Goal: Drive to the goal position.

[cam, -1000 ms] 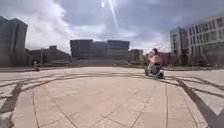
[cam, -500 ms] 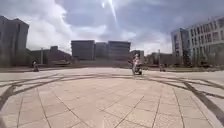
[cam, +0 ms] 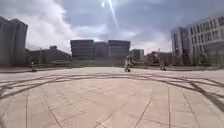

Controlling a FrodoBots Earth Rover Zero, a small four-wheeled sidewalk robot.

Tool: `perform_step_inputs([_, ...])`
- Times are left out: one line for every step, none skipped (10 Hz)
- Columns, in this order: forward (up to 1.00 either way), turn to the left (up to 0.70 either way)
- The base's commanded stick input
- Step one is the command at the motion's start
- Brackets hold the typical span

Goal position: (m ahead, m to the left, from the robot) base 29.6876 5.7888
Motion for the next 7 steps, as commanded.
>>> perform_step_inputs([0.70,0.00])
perform_step_inputs([0.70,0.00])
perform_step_inputs([0.70,0.00])
perform_step_inputs([0.70,0.00])
perform_step_inputs([0.70,0.00])
perform_step_inputs([0.70,0.00])
perform_step_inputs([0.70,0.00])
